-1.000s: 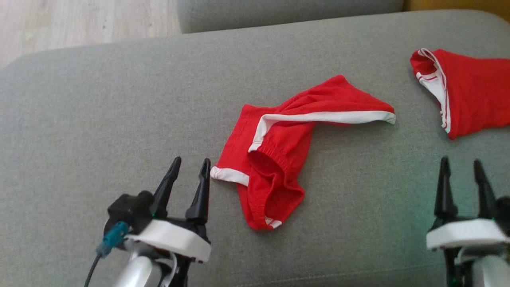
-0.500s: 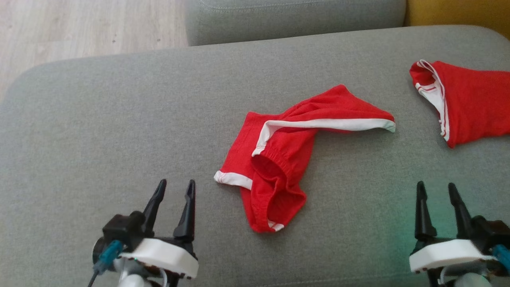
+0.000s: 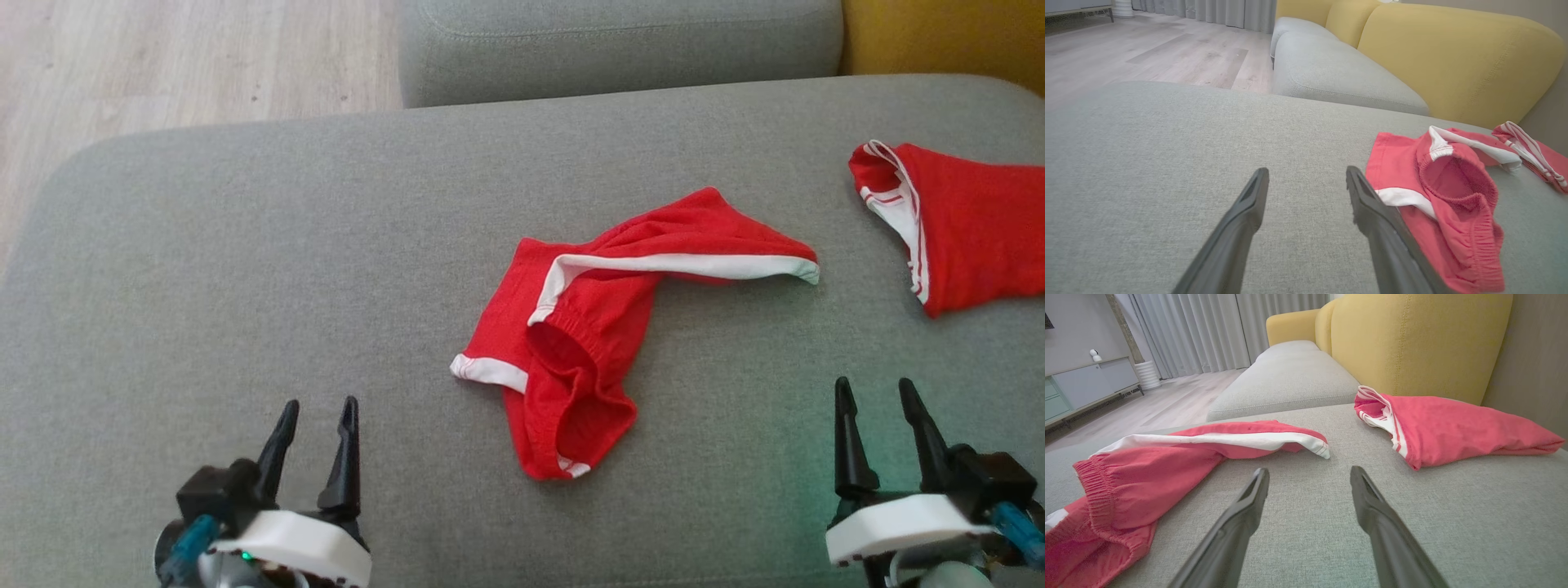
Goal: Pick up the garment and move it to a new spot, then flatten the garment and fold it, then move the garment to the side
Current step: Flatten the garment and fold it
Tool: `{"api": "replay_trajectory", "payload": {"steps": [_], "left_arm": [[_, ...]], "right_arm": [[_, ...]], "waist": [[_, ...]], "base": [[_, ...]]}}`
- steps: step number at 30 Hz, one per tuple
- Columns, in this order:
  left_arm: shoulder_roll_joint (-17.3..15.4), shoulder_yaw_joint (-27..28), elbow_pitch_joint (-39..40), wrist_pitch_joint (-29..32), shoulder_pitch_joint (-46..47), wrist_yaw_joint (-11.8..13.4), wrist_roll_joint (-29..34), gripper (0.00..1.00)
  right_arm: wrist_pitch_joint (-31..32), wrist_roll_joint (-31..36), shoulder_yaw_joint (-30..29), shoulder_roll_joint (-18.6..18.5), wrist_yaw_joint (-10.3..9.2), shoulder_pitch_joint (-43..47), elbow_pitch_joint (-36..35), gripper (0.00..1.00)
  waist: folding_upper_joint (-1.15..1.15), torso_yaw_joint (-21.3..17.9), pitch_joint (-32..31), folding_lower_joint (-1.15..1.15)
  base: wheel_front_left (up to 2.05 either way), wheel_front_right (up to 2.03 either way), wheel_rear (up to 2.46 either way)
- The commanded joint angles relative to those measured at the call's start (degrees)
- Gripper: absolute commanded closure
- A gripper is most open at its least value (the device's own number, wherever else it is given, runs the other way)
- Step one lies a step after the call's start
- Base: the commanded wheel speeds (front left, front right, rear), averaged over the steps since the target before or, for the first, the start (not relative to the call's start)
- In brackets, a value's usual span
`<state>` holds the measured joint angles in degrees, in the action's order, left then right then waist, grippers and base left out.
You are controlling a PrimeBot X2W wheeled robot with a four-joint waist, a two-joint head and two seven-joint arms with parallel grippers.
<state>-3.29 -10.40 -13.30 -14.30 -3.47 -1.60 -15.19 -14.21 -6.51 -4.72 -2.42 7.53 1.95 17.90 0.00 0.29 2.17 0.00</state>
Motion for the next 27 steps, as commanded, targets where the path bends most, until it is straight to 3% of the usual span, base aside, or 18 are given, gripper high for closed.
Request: {"api": "replay_trajectory", "payload": {"steps": [1,7,13,20,27], "left_arm": [[0.1,2.3,1.4,-0.7,1.2,-0.3,0.5,0.0],[0.4,1.9,1.6,-0.7,1.7,-1.1,0.0,0.0],[0.4,-6.3,2.4,2.4,6.4,-1.6,-3.4,0.0],[0.4,-16.3,5.9,12.4,15.3,1.2,-13.0,0.0],[0.4,-23.8,5.4,17.4,23.3,3.9,-17.2,0.0]], "right_arm": [[-0.8,0.4,1.4,-0.5,-0.04,-0.4,-1.6,0.0],[-0.8,2.1,1.2,-0.5,-0.04,-1.7,-1.0,0.0],[6.0,9.5,-0.2,-1.3,-0.04,-9.2,-1.6,0.0],[20.1,15.3,1.0,-5.8,-0.04,-20.0,0.4,0.0],[26.0,15.7,3.2,-8.9,-0.04,-25.2,5.6,0.0]], "waist": [[0.0,0.0,-0.1,0.0],[0.0,0.0,0.3,0.0],[0.0,-0.1,3.0,0.0],[0.0,0.6,9.0,0.0],[0.0,2.1,13.1,0.0]], "base": [[0.0,0.0,0.0],[0.0,0.0,0.0],[0.0,0.0,0.0],[0.0,0.0,0.0],[0.0,0.0,0.0]]}}
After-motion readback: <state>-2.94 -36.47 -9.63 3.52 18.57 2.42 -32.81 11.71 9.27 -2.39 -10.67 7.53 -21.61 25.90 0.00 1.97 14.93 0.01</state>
